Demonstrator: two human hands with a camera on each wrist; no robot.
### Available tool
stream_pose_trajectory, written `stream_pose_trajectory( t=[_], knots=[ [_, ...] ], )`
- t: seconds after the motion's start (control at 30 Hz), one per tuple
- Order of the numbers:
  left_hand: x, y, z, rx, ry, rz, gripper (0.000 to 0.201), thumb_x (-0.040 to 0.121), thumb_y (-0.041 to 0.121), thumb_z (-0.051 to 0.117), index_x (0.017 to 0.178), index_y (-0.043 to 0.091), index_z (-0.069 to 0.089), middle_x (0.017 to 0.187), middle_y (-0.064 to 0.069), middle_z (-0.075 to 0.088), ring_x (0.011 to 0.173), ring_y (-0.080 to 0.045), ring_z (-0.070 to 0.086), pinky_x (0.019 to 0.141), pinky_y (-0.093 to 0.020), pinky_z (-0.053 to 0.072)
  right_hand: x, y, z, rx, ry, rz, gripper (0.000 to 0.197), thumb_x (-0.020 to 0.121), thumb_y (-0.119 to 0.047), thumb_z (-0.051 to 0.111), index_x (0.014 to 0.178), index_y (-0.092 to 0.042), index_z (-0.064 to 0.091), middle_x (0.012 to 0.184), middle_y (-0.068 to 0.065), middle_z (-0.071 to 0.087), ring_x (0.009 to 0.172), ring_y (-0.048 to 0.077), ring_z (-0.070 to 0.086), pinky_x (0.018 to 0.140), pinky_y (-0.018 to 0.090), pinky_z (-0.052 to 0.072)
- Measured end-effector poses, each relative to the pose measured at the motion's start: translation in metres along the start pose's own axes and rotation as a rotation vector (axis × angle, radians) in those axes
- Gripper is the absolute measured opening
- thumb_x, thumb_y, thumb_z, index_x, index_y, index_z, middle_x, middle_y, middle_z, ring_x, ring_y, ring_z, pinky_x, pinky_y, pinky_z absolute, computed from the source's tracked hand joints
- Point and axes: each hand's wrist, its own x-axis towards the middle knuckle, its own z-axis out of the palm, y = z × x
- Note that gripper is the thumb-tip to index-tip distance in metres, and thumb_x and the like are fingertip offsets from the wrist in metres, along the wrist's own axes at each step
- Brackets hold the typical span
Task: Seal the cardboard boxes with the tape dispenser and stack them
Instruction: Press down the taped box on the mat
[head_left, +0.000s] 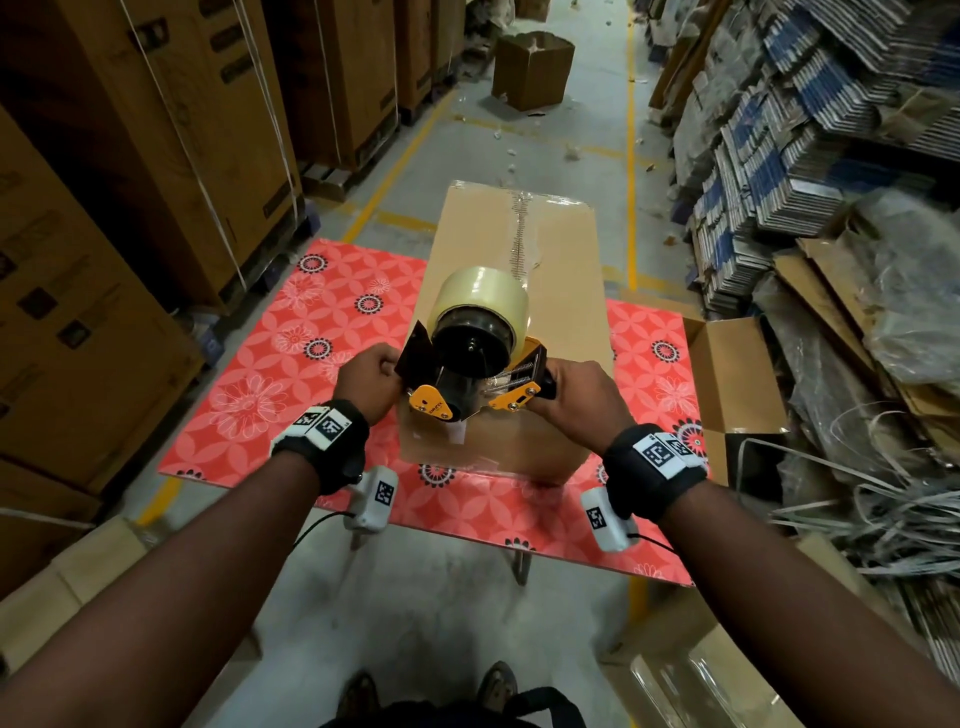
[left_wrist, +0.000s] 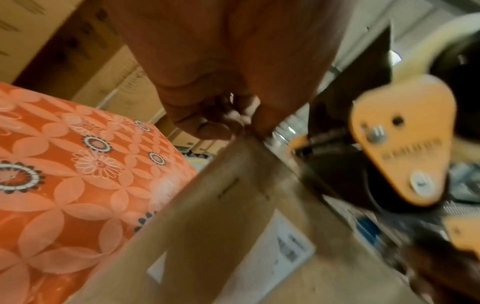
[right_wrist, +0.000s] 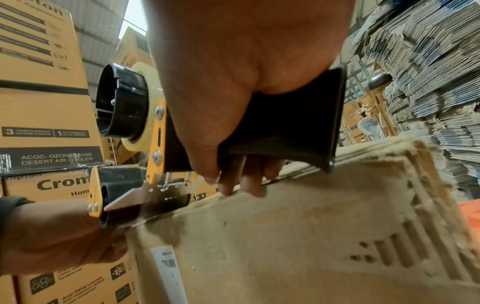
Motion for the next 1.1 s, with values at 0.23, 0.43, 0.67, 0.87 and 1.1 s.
stream_pose_trajectory(
  t=[0.23, 0.43, 0.67, 0.87, 1.1],
  knots=[
    [-0.003, 0.002, 0.002, 0.032, 0.023, -0.014, 0.018, 0.086, 0.004, 0.053, 0.086, 0.021, 0.059, 0.08, 0.0, 0.06, 0.076, -0.02, 0.053, 0.056, -0.026, 0.033, -0.001, 0.004, -0.006, -0.02, -0.031, -0.035, 0.027, 0.08, -0.044, 0.071, 0.081, -0.02, 0.06, 0.059, -0.004, 0.054, 0.057, 0.02, 0.053, 0.051, 0.035, 0.037],
    [-0.007, 0.004, 0.005, -0.031, 0.056, -0.035, 0.007, 0.089, 0.014, 0.062, 0.088, 0.021, 0.064, 0.078, 0.006, 0.06, 0.078, -0.015, 0.055, 0.069, -0.024, 0.036, -0.015, 0.031, -0.024, -0.102, 0.0, -0.045, 0.026, 0.08, -0.041, 0.073, 0.076, -0.031, 0.05, 0.055, -0.008, 0.048, 0.055, 0.018, 0.05, 0.051, 0.03, 0.028],
    [-0.008, 0.012, 0.009, 0.143, 0.118, 0.05, 0.011, 0.086, 0.011, 0.063, 0.081, 0.02, 0.066, 0.089, -0.002, 0.064, 0.083, -0.018, 0.056, 0.07, -0.025, 0.035, -0.025, 0.058, -0.034, -0.044, -0.021, -0.029, 0.017, 0.08, -0.033, 0.075, 0.081, -0.029, 0.058, 0.068, -0.004, 0.064, 0.062, 0.017, 0.059, 0.051, 0.03, 0.038],
    [-0.02, 0.04, 0.036, 0.455, 0.075, 0.205, 0.018, 0.085, 0.01, 0.056, 0.083, 0.024, 0.067, 0.08, 0.002, 0.045, 0.082, -0.028, 0.052, 0.068, -0.035, 0.041, -0.028, 0.052, -0.037, -0.088, -0.031, -0.052, 0.025, 0.081, -0.028, 0.073, 0.08, -0.034, 0.048, 0.069, -0.004, 0.059, 0.065, 0.021, 0.056, 0.05, 0.027, 0.029],
    [-0.018, 0.033, 0.046, 0.378, 0.075, 0.157, 0.019, 0.087, 0.008, 0.053, 0.089, 0.018, 0.069, 0.081, 0.001, 0.043, 0.087, -0.036, 0.056, 0.069, -0.037, 0.039, -0.028, 0.058, -0.036, -0.091, -0.029, -0.092, 0.017, 0.083, -0.037, 0.069, 0.088, -0.024, 0.059, 0.07, -0.004, 0.062, 0.065, 0.021, 0.057, 0.053, 0.027, 0.03]
  ],
)
